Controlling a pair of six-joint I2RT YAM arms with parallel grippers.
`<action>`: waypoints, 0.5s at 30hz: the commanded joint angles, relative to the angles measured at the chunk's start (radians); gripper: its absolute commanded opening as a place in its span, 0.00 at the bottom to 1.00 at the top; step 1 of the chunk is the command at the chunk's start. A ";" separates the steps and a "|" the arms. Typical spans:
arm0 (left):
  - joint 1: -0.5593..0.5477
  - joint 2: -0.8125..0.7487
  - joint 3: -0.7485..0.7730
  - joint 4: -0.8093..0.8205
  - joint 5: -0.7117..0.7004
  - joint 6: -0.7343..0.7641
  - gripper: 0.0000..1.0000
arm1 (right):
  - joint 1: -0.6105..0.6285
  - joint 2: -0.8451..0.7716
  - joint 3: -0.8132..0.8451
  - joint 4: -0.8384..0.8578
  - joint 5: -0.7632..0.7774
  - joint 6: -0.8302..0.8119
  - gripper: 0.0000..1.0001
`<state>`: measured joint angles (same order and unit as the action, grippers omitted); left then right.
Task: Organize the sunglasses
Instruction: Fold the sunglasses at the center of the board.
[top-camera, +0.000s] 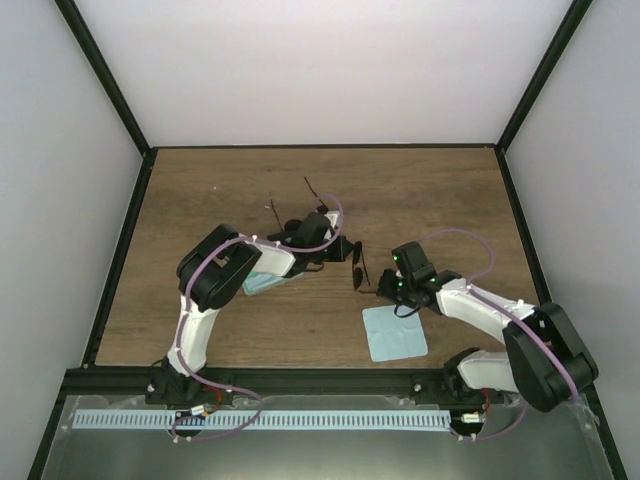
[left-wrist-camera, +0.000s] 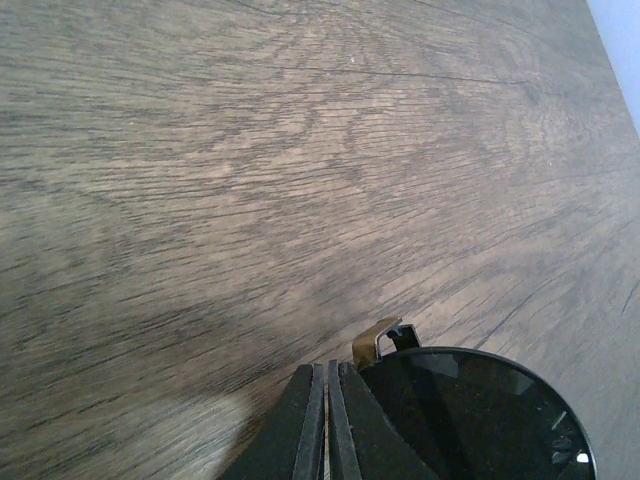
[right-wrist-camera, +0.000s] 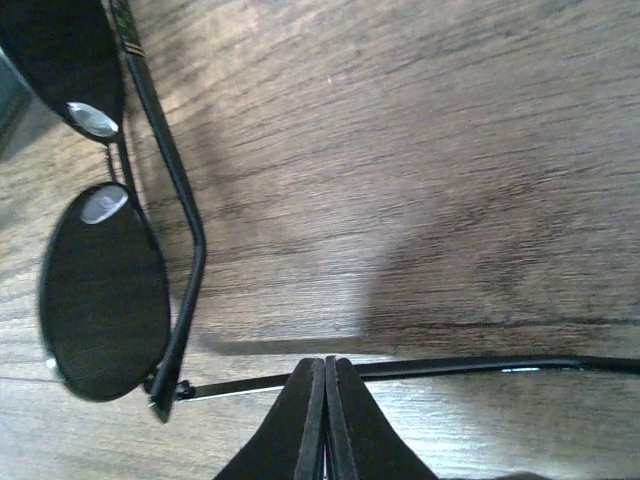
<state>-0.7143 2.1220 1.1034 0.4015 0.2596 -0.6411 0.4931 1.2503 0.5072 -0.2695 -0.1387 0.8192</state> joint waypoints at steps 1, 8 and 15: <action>-0.004 0.018 0.028 0.002 0.015 0.001 0.04 | -0.006 0.039 0.014 -0.004 -0.013 -0.022 0.01; -0.003 0.028 0.040 0.000 0.023 0.000 0.04 | -0.008 0.066 0.005 0.001 0.015 -0.024 0.01; -0.004 0.026 0.041 -0.008 0.021 0.005 0.04 | -0.006 -0.057 0.017 -0.007 0.039 -0.008 0.01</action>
<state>-0.7143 2.1254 1.1259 0.3985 0.2737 -0.6434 0.4931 1.2846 0.5072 -0.2646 -0.1398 0.8047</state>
